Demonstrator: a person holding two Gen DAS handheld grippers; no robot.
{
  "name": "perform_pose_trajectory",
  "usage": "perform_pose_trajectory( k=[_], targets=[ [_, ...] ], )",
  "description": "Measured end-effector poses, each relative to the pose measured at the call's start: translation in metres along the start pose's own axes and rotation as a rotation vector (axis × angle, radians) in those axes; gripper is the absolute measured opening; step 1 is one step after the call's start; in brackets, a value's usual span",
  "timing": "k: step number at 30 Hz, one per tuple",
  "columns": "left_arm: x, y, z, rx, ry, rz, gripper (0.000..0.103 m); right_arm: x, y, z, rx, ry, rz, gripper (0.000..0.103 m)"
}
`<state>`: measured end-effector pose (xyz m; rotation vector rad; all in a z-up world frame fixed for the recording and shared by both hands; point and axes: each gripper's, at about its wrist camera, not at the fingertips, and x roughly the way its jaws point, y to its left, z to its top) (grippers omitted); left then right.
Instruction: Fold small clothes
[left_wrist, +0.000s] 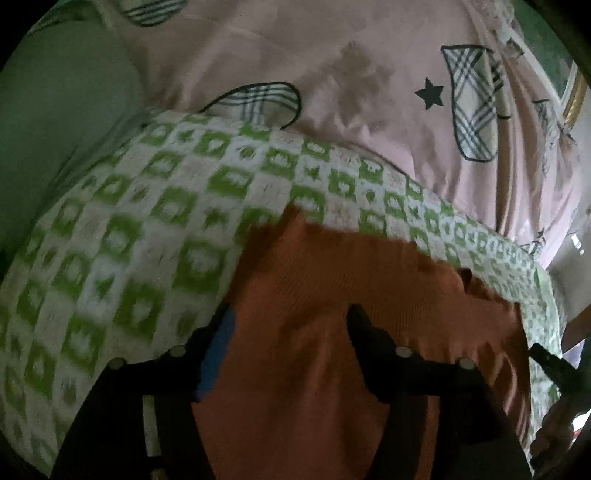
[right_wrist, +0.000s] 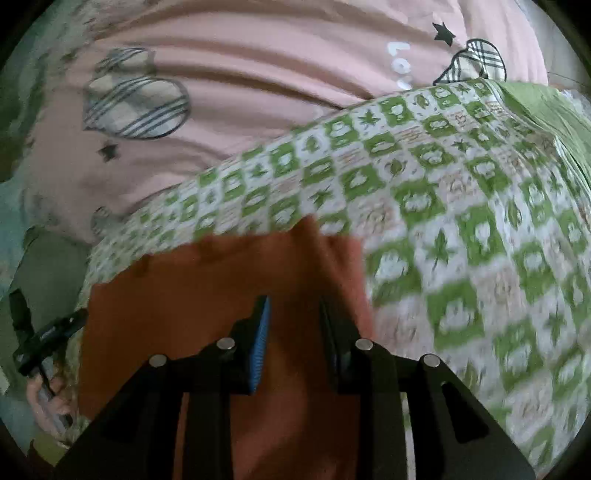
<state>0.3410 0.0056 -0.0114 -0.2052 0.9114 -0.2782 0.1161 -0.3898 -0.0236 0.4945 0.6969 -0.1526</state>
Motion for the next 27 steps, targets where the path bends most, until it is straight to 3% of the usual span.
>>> perform_pose_trajectory(
  k=[6,9,14,18,21,27],
  targets=[
    [-0.049,0.009,-0.085,-0.084,0.025,-0.111,0.064,-0.007,0.017,-0.074,0.003,0.07,0.087,0.032],
    [-0.064,0.009,-0.12,-0.106,0.05,-0.139,0.064,-0.019,0.006,-0.104,0.013,0.057,0.036,0.032],
    [-0.075,0.024,-0.16,-0.177,0.105,-0.159,0.066,-0.052,-0.017,-0.126,0.045,0.004,-0.059,0.032],
    [-0.072,0.033,-0.171,-0.216,0.118,-0.161,0.067,-0.067,-0.017,-0.126,0.055,-0.002,-0.057,0.032],
    [-0.066,0.04,-0.167,-0.284,0.099,-0.198,0.078,-0.077,-0.009,-0.125,0.052,-0.027,-0.033,0.034],
    [-0.05,0.045,-0.146,-0.381,0.037,-0.181,0.081,-0.082,0.014,-0.123,0.017,-0.025,0.023,0.042]
  ],
)
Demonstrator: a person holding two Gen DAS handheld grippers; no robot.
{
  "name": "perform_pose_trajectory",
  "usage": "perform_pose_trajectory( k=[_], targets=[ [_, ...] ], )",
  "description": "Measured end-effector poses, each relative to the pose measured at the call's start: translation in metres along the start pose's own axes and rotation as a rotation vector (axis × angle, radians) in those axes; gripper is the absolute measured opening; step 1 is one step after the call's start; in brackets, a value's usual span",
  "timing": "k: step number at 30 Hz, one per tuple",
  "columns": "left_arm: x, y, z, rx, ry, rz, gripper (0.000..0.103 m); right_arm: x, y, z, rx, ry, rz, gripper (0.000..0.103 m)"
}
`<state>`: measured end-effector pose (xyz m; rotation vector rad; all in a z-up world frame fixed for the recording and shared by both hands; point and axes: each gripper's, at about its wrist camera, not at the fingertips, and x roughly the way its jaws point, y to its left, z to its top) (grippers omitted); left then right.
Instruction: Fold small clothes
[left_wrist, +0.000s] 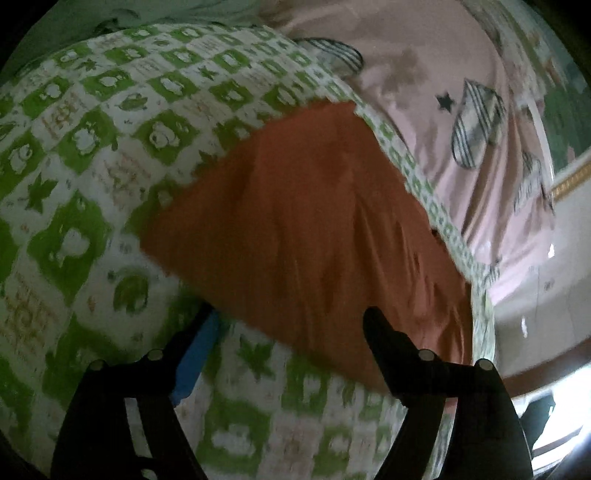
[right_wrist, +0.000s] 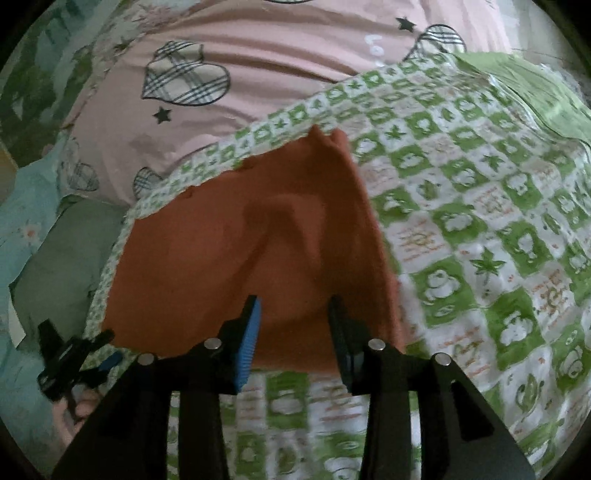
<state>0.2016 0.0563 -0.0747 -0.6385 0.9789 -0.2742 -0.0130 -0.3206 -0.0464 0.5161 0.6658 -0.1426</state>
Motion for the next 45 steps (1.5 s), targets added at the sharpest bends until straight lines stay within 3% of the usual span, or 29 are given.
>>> perform_pose_trajectory(
  k=[3,5,7,9,10,14,16,22,26,35,37,40,41,42,43,45],
  targets=[
    [0.005,0.002,0.014,-0.032,-0.059,0.023,0.076,0.002,0.005,0.0,-0.003,0.004,0.019,0.046],
    [0.01,0.0,0.023,-0.023,-0.092,0.067,0.064,0.004,0.005,0.001,0.003,0.012,0.031,0.048],
    [0.014,0.002,0.029,-0.011,-0.099,0.091,0.037,0.009,0.003,0.002,0.013,0.022,0.04,0.048],
    [0.018,0.006,0.035,-0.024,-0.089,0.055,0.017,0.013,0.001,0.004,0.024,0.03,0.05,0.048],
    [0.017,0.004,0.037,-0.023,-0.095,0.05,0.014,0.014,-0.001,0.004,0.028,0.033,0.055,0.048],
    [0.003,-0.029,0.034,0.092,-0.149,0.062,0.012,0.023,-0.008,0.011,0.054,0.049,0.097,0.048],
    [-0.006,-0.059,0.028,0.189,-0.165,0.033,0.011,0.028,-0.011,0.018,0.066,0.063,0.121,0.048],
    [0.005,-0.148,-0.022,0.482,-0.134,-0.003,0.008,0.051,-0.005,0.045,0.055,0.119,0.181,0.049],
    [0.04,-0.18,-0.069,0.652,-0.075,0.054,0.008,0.079,0.008,0.066,0.076,0.196,0.297,0.068],
    [0.049,-0.185,-0.087,0.723,-0.06,0.065,0.008,0.171,0.07,0.086,0.064,0.391,0.449,0.072],
    [0.048,-0.185,-0.089,0.741,-0.063,0.071,0.008,0.188,0.086,0.09,0.048,0.422,0.455,0.078],
    [0.048,-0.187,-0.091,0.759,-0.06,0.081,0.008,0.211,0.114,0.097,-0.005,0.434,0.437,0.079],
    [0.048,-0.188,-0.092,0.766,-0.062,0.086,0.008,0.214,0.122,0.099,-0.034,0.422,0.423,0.072],
    [0.047,-0.19,-0.092,0.771,-0.061,0.085,0.008,0.215,0.132,0.101,-0.076,0.403,0.406,0.059],
    [0.046,-0.191,-0.092,0.773,-0.062,0.083,0.008,0.215,0.134,0.104,-0.091,0.402,0.403,0.023],
    [0.039,-0.198,-0.093,0.777,-0.064,0.061,0.008,0.202,0.136,0.11,-0.105,0.368,0.419,0.017]
  ],
)
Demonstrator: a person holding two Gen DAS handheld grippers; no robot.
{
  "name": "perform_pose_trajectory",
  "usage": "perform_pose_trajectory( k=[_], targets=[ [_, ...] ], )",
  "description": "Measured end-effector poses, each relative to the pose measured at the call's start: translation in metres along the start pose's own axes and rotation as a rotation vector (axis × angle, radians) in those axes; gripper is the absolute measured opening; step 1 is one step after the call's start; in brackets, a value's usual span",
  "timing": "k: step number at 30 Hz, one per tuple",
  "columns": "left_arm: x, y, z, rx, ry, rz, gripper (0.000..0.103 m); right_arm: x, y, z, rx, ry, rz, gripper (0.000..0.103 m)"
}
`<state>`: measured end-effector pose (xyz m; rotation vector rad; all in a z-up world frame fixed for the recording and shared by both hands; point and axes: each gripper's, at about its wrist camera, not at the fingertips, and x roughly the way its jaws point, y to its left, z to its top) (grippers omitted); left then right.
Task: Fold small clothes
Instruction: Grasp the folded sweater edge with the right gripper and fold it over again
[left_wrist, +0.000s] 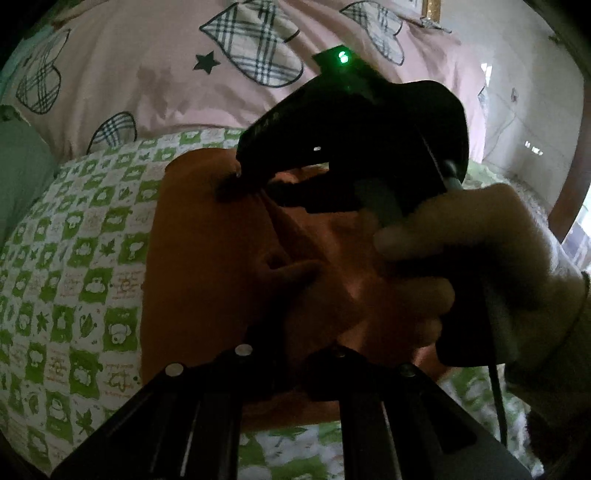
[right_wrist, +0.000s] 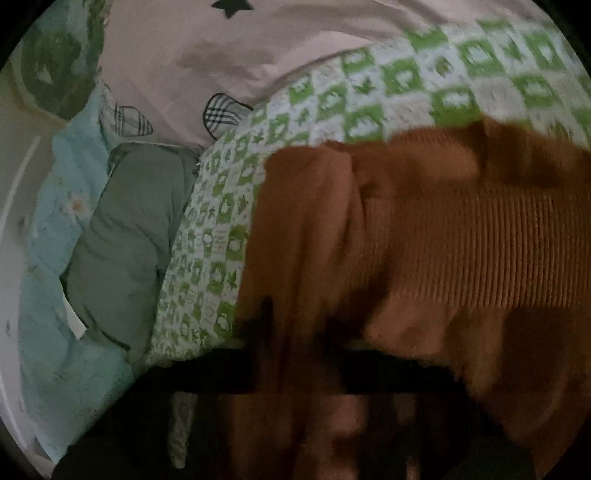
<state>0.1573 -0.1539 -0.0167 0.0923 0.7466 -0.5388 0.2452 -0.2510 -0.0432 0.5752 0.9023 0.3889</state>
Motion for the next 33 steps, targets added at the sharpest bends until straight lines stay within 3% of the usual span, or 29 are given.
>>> perform_pose_trajectory(
  k=[4,11,18,24,26,28,31,33],
  targets=[
    [-0.008,-0.021,0.014,-0.001,-0.019,-0.1,0.008,-0.044,0.002,-0.004,-0.062,-0.087,-0.004,0.016],
    [0.011,-0.094,0.028,0.04,0.012,-0.305,0.008,-0.136,-0.048,-0.018,-0.002,-0.216,-0.098,0.016],
    [0.051,-0.142,0.011,0.094,0.119,-0.363,0.008,-0.165,-0.125,-0.044,0.134,-0.216,-0.203,0.016],
    [0.058,-0.144,0.004,0.101,0.136,-0.362,0.009,-0.167,-0.127,-0.051,0.11,-0.215,-0.229,0.016],
    [0.062,-0.139,0.001,0.081,0.159,-0.372,0.013,-0.164,-0.129,-0.054,0.105,-0.21,-0.245,0.016],
    [0.063,-0.133,-0.002,0.047,0.188,-0.385,0.027,-0.158,-0.132,-0.057,0.104,-0.197,-0.265,0.016],
    [0.047,-0.124,-0.006,0.013,0.199,-0.4,0.038,-0.161,-0.135,-0.063,0.124,-0.206,-0.259,0.02],
    [0.031,-0.108,-0.008,-0.008,0.184,-0.394,0.057,-0.173,-0.133,-0.069,0.148,-0.235,-0.264,0.026]
  ],
)
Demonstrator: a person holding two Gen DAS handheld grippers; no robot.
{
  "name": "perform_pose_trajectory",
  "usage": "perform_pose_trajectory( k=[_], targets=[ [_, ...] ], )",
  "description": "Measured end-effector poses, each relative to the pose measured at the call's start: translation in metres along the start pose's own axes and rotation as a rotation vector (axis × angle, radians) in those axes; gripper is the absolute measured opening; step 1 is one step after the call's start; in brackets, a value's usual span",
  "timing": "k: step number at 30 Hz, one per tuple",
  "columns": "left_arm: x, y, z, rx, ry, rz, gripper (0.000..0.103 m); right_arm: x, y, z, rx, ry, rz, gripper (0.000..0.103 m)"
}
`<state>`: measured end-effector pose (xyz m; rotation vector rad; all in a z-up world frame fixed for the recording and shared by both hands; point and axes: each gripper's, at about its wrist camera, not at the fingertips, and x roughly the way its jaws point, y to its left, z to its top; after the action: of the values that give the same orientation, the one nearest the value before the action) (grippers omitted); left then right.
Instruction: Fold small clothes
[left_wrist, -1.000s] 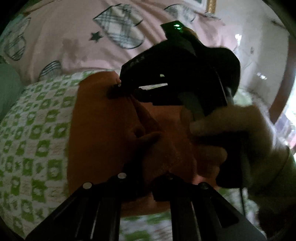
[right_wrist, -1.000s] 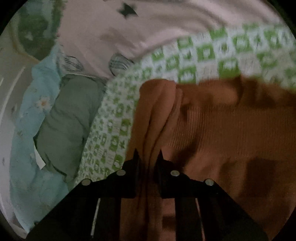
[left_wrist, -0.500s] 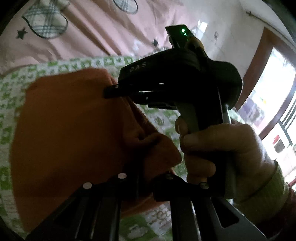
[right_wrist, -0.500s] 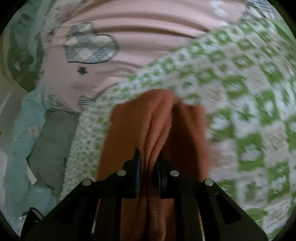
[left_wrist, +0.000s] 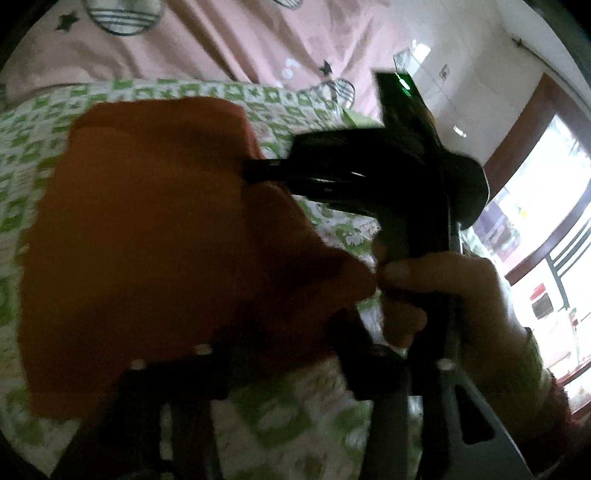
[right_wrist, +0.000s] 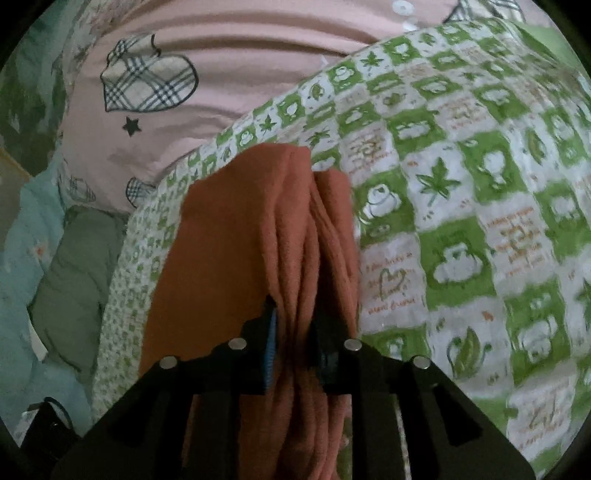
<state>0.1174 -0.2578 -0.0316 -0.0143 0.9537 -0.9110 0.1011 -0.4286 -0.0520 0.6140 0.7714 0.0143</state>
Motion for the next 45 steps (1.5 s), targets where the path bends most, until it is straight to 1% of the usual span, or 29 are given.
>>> perform_pose_trajectory(
  k=[1,2,3,4,5,7,9,11,12,13,16,19,21,22,23,24,25,26,27,28,29,31,32,33,35,37,39,42,45],
  targets=[
    [-0.01,0.005,-0.002,-0.009,-0.015,0.007,0.066,-0.005,0.0,-0.001,0.0,-0.014,-0.005,0.029],
    [-0.023,0.012,-0.004,-0.023,-0.036,0.029,0.071,-0.014,0.0,-0.003,0.002,-0.036,-0.017,0.038],
    [-0.032,0.018,-0.005,-0.033,-0.049,0.044,0.078,-0.02,-0.001,-0.005,0.006,-0.049,-0.024,0.045],
    [-0.045,0.027,-0.006,-0.055,-0.067,0.066,0.083,-0.026,-0.002,-0.007,0.012,-0.064,-0.029,0.064],
    [-0.053,0.035,-0.007,-0.075,-0.079,0.079,0.083,-0.031,-0.002,-0.01,0.014,-0.074,-0.027,0.076],
    [-0.069,0.061,-0.003,-0.136,-0.095,0.106,0.086,-0.035,-0.003,-0.013,0.018,-0.072,-0.017,0.077],
    [-0.074,0.085,0.001,-0.186,-0.097,0.123,0.086,-0.033,-0.005,-0.017,0.031,-0.042,0.001,0.078],
    [-0.071,0.116,0.009,-0.257,-0.073,0.135,0.086,-0.028,-0.007,-0.019,0.035,-0.019,0.008,0.077],
    [-0.073,0.127,0.011,-0.281,-0.065,0.12,0.086,-0.023,-0.007,-0.02,0.033,-0.007,0.006,0.077],
    [-0.066,0.143,0.015,-0.318,-0.052,0.088,0.086,-0.02,-0.006,-0.02,0.034,0.0,0.008,0.078],
    [-0.049,0.171,0.021,-0.392,-0.016,0.029,0.086,-0.01,-0.008,-0.019,0.05,0.023,0.037,0.077],
    [-0.023,0.187,0.029,-0.425,0.031,0.001,0.085,-0.001,-0.012,-0.017,0.069,0.039,0.057,0.077],
    [-0.007,0.194,0.035,-0.435,0.053,0.008,0.084,0.004,-0.012,-0.014,0.074,0.044,0.066,0.077],
    [-0.002,0.194,0.039,-0.43,0.051,0.014,0.082,0.005,-0.012,-0.012,0.072,0.046,0.07,0.077],
    [0.001,0.192,0.041,-0.42,0.049,0.022,0.079,0.007,-0.01,-0.011,0.071,0.048,0.072,0.077],
    [0.005,0.191,0.044,-0.408,0.054,0.028,0.068,0.011,-0.009,-0.009,0.067,0.056,0.073,0.077],
    [0.01,0.189,0.046,-0.404,0.067,0.013,0.045,0.013,-0.009,-0.008,0.064,0.063,0.074,0.077],
    [0.017,0.188,0.046,-0.415,0.082,-0.011,0.041,0.016,-0.007,-0.008,0.053,0.068,0.071,0.072],
    [0.019,0.187,0.044,-0.42,0.082,-0.004,0.038,0.019,-0.007,-0.008,0.049,0.074,0.067,0.064],
    [0.019,0.184,0.044,-0.407,0.069,0.011,0.031,0.022,-0.007,-0.009,0.057,0.09,0.07,0.046],
    [0.016,0.181,0.043,-0.39,0.058,0.018,0.029,0.025,-0.006,-0.011,0.081,0.102,0.094,0.037],
    [0.002,0.173,0.041,-0.366,0.028,0.025,0.024,0.021,-0.001,-0.013,0.082,0.089,0.105,0.03],
    [-0.009,0.171,0.039,-0.363,0.01,0.02,0.023,0.015,0.007,-0.015,0.068,0.073,0.108,0.028],
    [-0.016,0.169,0.039,-0.361,-0.004,0.016,0.023,0.01,0.014,-0.018,0.06,0.062,0.128,0.028],
    [-0.046,0.164,0.032,-0.344,-0.046,0.022,0.022,0.006,0.026,-0.022,0.044,0.058,0.173,0.026],
    [-0.076,0.162,0.021,-0.325,-0.084,0.059,0.022,0.007,0.047,-0.029,0.013,0.071,0.201,0.026],
    [-0.109,0.167,0.007,-0.324,-0.117,0.095,0.022,0.014,0.07,-0.04,-0.018,0.089,0.243,0.026],
    [-0.149,0.184,-0.013,-0.35,-0.144,0.137,0.022,0.034,0.106,-0.055,-0.061,0.117,0.302,0.026],
    [-0.17,0.199,-0.023,-0.377,-0.16,0.179,0.022,0.055,0.133,-0.069,-0.084,0.152,0.341,0.026]
  ],
)
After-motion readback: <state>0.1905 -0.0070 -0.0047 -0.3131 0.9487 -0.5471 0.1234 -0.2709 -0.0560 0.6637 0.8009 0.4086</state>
